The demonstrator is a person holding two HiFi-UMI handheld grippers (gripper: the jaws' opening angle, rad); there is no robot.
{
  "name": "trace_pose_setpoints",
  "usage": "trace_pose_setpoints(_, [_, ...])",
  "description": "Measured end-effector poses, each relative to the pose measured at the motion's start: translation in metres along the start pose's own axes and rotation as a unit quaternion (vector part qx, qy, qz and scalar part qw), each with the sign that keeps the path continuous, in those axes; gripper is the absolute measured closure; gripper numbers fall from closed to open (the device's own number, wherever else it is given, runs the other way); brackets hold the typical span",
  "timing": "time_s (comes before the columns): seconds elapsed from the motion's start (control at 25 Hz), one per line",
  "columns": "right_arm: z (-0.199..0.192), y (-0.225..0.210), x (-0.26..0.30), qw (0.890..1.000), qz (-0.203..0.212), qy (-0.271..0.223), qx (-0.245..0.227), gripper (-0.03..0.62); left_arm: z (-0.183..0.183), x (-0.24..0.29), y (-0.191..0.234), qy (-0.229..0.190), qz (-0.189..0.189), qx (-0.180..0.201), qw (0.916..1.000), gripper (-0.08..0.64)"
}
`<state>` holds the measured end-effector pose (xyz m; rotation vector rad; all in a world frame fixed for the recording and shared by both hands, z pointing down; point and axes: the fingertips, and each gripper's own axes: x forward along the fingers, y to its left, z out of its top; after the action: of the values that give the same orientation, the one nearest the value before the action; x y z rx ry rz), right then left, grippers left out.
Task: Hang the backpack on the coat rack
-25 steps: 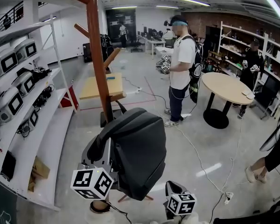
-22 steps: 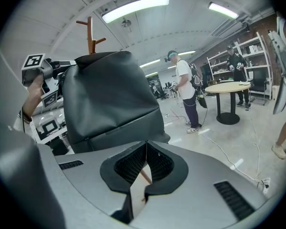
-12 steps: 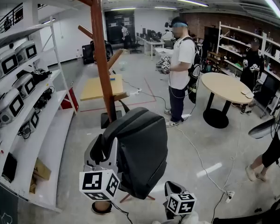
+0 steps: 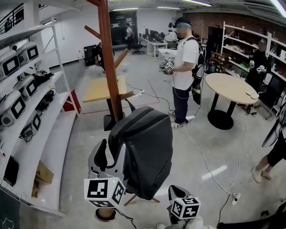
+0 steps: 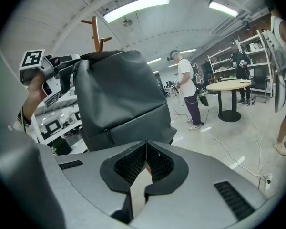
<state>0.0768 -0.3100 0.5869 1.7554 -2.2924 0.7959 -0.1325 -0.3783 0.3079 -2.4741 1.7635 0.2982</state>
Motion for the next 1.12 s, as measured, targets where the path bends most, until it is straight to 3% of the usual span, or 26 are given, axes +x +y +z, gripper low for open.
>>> trace_pose_setpoints(0.24, [-0.007,0.012,-0.006,1.000,0.002,-0.003,0.002,0.578,0.008,-0.056,-0.001,-0.074,0.021,-0.048,0.9958,0.324])
trace_pose_setpoints(0.32, [-0.008,0.017,-0.008,1.000,0.012,-0.007,0.003,0.578,-0.002,-0.072,-0.005,-0.079,0.024,-0.072,0.9940,0.324])
trace_pose_setpoints(0.52, [-0.015,0.028,-0.013,0.999,0.036,-0.016,0.002,0.578,-0.053,-0.102,-0.023,-0.023,0.010,-0.104,0.9943,0.327])
trace_pose_setpoints(0.72, [-0.012,0.039,-0.014,0.999,0.047,-0.027,-0.004,0.578,-0.107,-0.128,-0.027,0.057,0.019,-0.127,0.9901,0.452])
trace_pose_setpoints(0.88, [0.002,0.056,-0.015,0.996,0.071,-0.043,-0.036,0.578,-0.134,-0.129,-0.037,0.109,0.021,-0.109,0.9878,0.547])
trace_pose_setpoints(1.12, [0.018,0.081,-0.023,0.989,0.098,-0.065,-0.084,0.578,-0.167,-0.125,-0.065,0.168,0.028,-0.096,0.9807,0.557])
